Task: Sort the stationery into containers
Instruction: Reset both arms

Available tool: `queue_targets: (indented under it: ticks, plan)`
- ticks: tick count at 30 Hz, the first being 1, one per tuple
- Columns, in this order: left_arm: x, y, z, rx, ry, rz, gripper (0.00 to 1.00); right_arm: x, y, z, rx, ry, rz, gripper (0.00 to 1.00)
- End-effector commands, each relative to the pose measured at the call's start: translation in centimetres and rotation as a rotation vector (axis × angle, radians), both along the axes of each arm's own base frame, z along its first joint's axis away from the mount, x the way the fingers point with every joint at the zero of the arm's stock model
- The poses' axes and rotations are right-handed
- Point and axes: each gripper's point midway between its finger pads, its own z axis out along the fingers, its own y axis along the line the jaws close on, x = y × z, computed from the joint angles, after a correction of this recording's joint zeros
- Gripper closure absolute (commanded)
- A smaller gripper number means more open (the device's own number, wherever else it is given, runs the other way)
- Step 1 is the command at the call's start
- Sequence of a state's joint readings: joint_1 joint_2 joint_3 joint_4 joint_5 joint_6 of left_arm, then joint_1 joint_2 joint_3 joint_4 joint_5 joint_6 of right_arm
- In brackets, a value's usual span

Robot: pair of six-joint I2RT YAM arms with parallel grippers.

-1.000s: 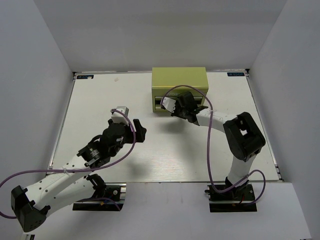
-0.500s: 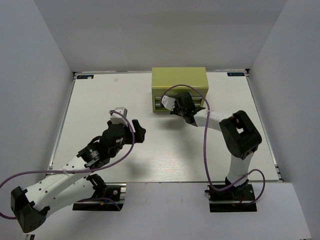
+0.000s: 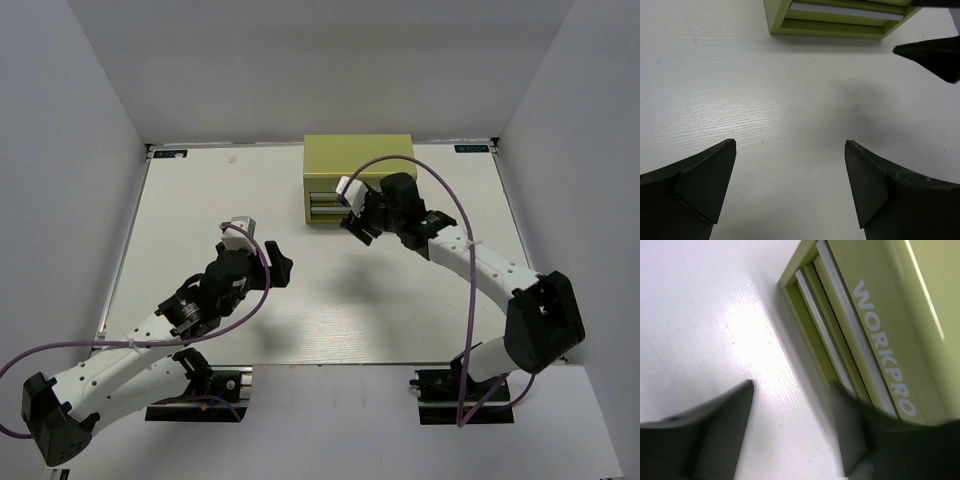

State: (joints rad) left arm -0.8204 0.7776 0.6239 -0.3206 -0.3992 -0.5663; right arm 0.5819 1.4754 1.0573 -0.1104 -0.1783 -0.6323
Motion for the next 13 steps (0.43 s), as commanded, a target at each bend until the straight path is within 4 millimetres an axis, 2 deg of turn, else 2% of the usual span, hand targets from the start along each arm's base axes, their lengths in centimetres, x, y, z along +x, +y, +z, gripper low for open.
queue_targets:
  ticks: [1, 2, 8, 10, 11, 12, 13]
  plan:
    - [-0.3, -0.7, 0.2, -0.037, -0.009, -0.031, 0.01, -2.5, 0.7, 2.0, 0.132, 0.156, -0.025, 0.24]
    - [-0.3, -0.9, -0.1, -0.033, 0.001, -0.042, 0.01, -2.5, 0.4, 2.4, 0.144, 0.167, -0.049, 0.10]
    - [-0.4, -1.3, -0.2, -0.038, 0.006, -0.059, 0.01, -2.1, -1.0, 6.6, 0.285, 0.128, -0.203, 0.10]
    - [-0.4, -1.4, 0.3, -0.052, -0.007, -0.059, 0.01, -1.9, -1.6, 6.7, 0.296, 0.122, -0.251, 0.10]
    - [-0.4, -1.4, 0.3, -0.052, -0.007, -0.059, 0.01, -1.7, -2.3, 7.4, 0.307, 0.096, -0.283, 0.10]
    - [-0.4, -1.4, 0.3, -0.052, -0.007, -0.059, 0.01, -1.8, -2.3, 7.0, 0.311, 0.086, -0.289, 0.10]
    - [-0.4, -1.3, 0.5, -0.058, -0.013, -0.059, 0.01, -1.9, -2.8, 7.8, 0.323, 0.062, -0.295, 0.10]
